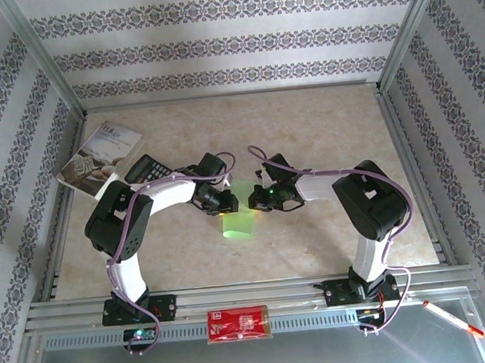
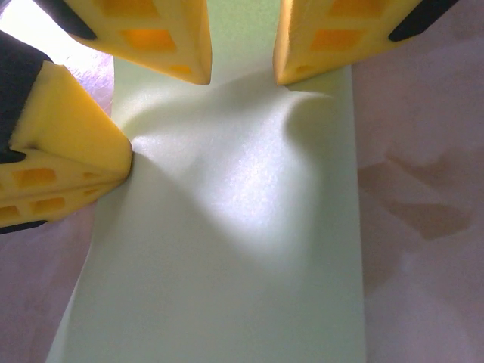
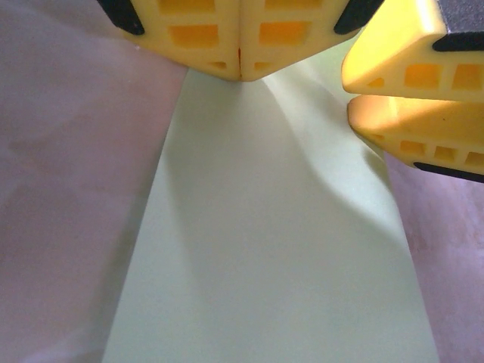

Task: Fold a paper plane with a square sheet of paper (pick it up from the middle)
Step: First fold the square sheet of paper in half at the center of the table.

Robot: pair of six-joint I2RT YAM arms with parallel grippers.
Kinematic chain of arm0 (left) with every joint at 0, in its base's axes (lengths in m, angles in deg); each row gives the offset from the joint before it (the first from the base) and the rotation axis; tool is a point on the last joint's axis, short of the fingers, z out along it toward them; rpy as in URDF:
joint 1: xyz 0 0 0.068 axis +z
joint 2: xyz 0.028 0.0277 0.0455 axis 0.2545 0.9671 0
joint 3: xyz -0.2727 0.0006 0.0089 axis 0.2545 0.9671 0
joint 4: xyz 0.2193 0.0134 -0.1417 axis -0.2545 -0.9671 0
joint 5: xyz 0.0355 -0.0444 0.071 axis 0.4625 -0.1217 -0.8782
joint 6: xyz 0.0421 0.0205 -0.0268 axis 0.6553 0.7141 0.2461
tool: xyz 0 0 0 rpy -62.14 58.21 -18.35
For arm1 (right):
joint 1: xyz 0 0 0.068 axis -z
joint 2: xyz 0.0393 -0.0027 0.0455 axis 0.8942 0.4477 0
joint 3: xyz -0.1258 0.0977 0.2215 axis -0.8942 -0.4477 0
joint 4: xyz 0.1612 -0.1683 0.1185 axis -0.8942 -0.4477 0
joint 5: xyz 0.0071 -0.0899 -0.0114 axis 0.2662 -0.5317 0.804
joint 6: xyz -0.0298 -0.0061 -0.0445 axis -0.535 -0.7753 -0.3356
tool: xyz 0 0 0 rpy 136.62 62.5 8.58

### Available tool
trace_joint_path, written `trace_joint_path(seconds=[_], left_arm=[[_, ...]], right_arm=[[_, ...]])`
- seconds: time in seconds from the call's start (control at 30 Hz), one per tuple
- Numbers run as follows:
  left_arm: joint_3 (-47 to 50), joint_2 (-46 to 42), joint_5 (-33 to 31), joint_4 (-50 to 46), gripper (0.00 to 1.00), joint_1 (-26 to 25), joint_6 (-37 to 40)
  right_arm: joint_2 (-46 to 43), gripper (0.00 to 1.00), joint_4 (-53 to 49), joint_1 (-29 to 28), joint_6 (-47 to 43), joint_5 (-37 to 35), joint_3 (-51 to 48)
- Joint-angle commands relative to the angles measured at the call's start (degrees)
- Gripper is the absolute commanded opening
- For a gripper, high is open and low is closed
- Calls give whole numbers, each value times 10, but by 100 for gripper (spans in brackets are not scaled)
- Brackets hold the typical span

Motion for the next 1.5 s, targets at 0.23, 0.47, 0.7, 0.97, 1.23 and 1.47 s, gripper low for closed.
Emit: trace_joint_path(seconds=[0.23, 0.47, 0.7, 0.97, 1.23, 1.47], left_arm=[[-23, -31, 19, 18, 30, 11, -1], [-53, 26, 29, 37, 28, 19, -1], [-57, 53, 17, 45, 27, 44, 7], [-51, 43, 31, 44, 28, 57, 15], [-63, 35, 75, 87, 31, 55, -10], [-82, 86, 35, 78, 27, 67, -5]], right_arm=[[56, 0, -81, -3, -19, -82, -31], [54, 0, -82, -3, -19, -83, -31], [52, 0, -87, -2, -22, -84, -33], [51, 0, -88, 2, -24, -85, -33], [54, 0, -91, 2, -25, -84, -27], [52, 0, -95, 2, -29, -87, -27]])
